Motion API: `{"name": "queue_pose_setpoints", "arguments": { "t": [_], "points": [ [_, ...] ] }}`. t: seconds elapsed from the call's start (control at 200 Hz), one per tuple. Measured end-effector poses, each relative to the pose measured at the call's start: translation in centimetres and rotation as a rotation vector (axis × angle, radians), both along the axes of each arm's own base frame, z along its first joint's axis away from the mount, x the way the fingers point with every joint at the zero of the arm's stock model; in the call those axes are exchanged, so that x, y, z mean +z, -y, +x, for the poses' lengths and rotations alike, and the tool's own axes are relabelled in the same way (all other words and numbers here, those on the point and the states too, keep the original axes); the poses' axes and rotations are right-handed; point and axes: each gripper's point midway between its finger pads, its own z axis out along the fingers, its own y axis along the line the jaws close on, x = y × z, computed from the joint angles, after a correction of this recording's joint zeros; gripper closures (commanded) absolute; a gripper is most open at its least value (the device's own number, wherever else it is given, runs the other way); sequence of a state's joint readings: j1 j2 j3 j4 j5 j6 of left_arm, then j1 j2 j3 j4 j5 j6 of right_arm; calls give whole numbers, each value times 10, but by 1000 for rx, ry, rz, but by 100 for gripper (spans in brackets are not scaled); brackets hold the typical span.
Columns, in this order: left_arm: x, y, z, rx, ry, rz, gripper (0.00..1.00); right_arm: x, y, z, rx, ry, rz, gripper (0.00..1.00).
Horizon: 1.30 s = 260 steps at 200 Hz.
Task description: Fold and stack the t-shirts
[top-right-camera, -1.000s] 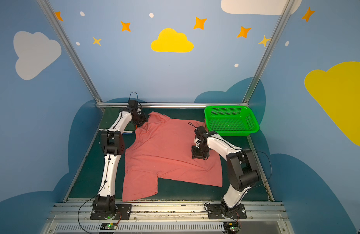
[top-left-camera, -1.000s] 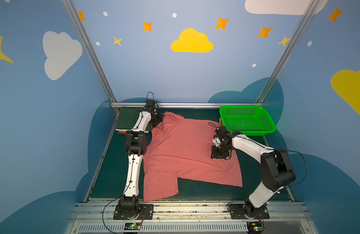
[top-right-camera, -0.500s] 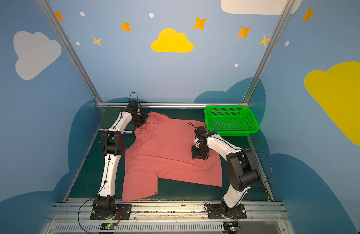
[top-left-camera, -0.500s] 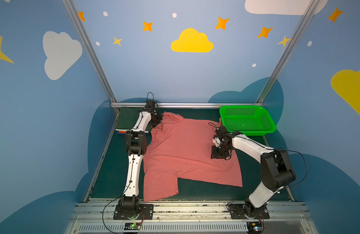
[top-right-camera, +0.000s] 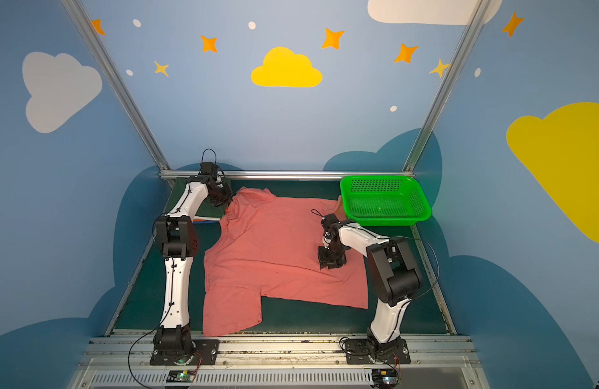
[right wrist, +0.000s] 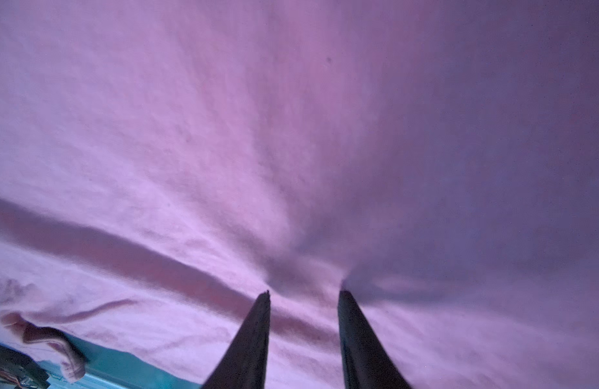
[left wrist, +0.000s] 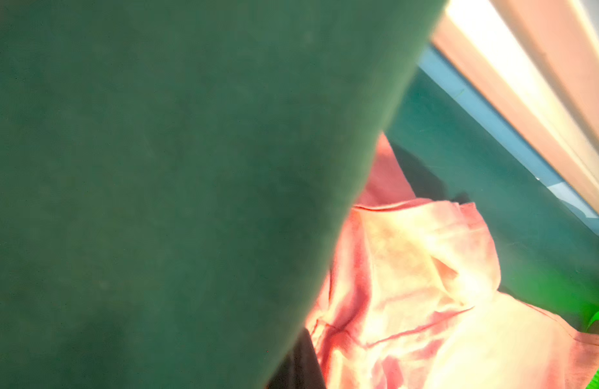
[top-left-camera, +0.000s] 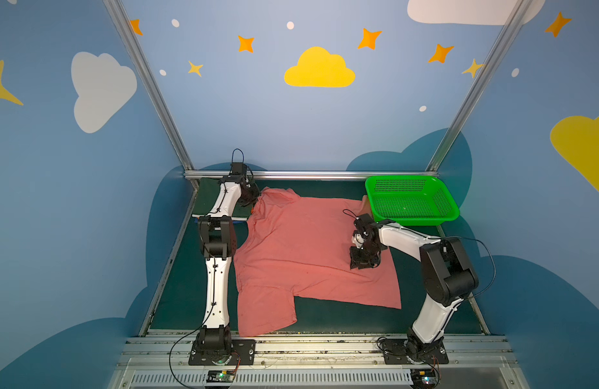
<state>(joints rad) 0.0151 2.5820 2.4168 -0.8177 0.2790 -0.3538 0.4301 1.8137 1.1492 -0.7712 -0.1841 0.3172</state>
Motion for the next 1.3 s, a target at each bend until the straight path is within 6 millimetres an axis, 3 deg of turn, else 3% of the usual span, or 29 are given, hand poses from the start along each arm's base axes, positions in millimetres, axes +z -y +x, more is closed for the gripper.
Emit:
{"name": "queue_pose_setpoints", "arguments": {
  "t": [0.24,0.34,0.426,0.546,0.681,0.786,0.921,1.106,1.212,1.302],
  "points": [
    [1,-3,0,4,0,4,95,6,-7,17,9,24,10,63],
    [8,-6,3,8,13,1,95,22,-12,32,20,66,25,63],
    [25,-8,11,10,54,1,95,47,-17,61,21,142,53,62],
    [47,-10,20,13,111,2,95,89,-16,120,-5,287,86,62],
    [42,-12,20,17,104,-1,95,113,-8,188,-45,399,66,61],
    [35,-13,17,19,83,-7,95,105,0,231,-76,432,12,60],
    [34,-14,17,19,81,-5,95,78,2,262,-99,423,-56,57],
    [16,-20,6,28,29,24,95,47,8,275,-138,400,-115,48],
    [8,-24,-2,37,2,32,95,47,13,278,-166,411,-141,46],
    [14,-27,-6,37,4,38,95,51,17,283,-186,434,-158,45]
  ]
}}
